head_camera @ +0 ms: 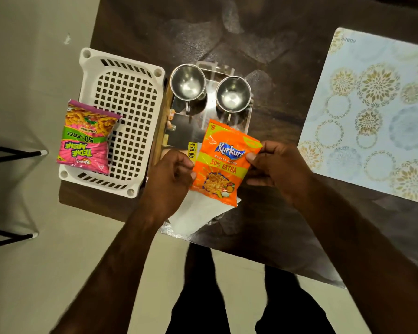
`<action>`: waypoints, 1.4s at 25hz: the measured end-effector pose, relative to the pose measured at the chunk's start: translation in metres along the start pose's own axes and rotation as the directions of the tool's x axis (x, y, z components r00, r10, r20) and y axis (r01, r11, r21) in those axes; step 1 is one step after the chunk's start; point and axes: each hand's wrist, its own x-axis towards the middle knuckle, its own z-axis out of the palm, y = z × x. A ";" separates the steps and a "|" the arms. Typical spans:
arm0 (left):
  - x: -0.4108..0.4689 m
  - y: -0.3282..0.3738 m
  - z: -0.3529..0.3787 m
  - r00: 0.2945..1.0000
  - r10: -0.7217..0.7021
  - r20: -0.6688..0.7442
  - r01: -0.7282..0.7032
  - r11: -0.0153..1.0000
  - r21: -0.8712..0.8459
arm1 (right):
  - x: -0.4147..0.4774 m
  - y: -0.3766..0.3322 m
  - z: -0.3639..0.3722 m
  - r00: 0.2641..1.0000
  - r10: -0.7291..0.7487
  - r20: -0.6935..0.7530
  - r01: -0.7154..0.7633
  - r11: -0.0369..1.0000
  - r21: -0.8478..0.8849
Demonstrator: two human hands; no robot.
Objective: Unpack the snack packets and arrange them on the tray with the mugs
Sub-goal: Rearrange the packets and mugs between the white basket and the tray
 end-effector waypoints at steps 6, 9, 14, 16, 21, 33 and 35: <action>0.016 0.027 0.000 0.979 0.105 0.174 -0.086 0.990 -0.111 | -0.001 -0.003 -0.007 0.992 -0.016 0.127 0.021 0.999 -0.035; 0.016 0.029 0.000 0.967 0.093 0.236 -0.061 0.989 -0.136 | -0.001 -0.004 -0.008 0.993 -0.022 0.118 0.025 0.999 -0.027; 0.019 0.026 -0.001 0.936 0.116 0.332 -0.069 0.986 -0.151 | -0.001 0.001 -0.006 0.998 -0.035 0.045 0.036 0.999 -0.012; 0.019 0.026 -0.001 0.934 0.086 0.347 -0.049 0.992 -0.114 | 0.000 0.001 -0.003 0.999 -0.038 0.019 0.038 0.999 -0.018; 0.018 0.022 0.001 0.988 0.082 0.133 -0.082 0.997 -0.005 | 0.006 -0.001 0.008 0.995 -0.052 -0.080 0.049 0.998 -0.045; 0.019 0.017 0.008 0.986 0.124 0.114 -0.147 0.963 0.226 | 0.021 -0.015 0.020 0.937 -0.235 -0.259 0.166 0.951 -0.260; 0.017 0.016 0.006 0.986 0.102 0.130 -0.129 0.967 0.221 | 0.018 -0.015 0.020 0.948 -0.214 -0.237 0.151 0.954 -0.258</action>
